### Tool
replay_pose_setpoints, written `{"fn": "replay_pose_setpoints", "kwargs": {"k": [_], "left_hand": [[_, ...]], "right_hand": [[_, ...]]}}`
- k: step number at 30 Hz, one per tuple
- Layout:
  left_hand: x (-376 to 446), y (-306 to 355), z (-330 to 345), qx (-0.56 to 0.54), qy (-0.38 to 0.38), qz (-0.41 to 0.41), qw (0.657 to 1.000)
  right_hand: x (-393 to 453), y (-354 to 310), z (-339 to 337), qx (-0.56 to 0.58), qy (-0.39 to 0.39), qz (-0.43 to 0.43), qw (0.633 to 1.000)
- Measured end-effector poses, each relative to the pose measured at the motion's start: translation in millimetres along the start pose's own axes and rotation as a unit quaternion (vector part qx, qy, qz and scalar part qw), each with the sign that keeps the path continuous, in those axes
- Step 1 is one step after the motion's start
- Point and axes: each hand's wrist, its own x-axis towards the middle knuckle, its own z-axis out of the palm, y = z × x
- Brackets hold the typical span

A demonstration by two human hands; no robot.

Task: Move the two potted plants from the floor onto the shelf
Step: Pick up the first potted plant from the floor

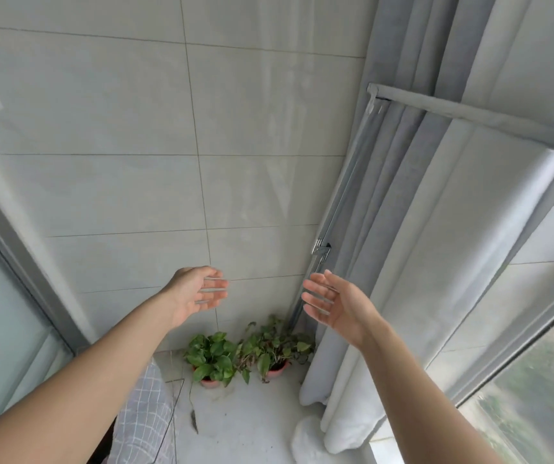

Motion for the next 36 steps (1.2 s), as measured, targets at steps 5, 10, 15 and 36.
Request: {"fn": "replay_pose_setpoints", "kwargs": {"k": [5,10,15,36], "left_hand": [[38,1,-2,-0.009,0.019,-0.022,1.0],[83,1,-9,-0.021,0.018,-0.049,0.998],[140,14,-10,-0.031,0.006,-0.051,0.998],[233,-41,40,-0.038,0.033,-0.157,0.986]], "right_hand": [[49,3,-3,0.024,-0.007,0.04,0.999],[86,7,2,0.045,0.01,0.065,0.997],[126,1,7,0.054,0.045,0.065,0.995],[227,8,-34,0.045,0.075,0.163,0.983]]}}
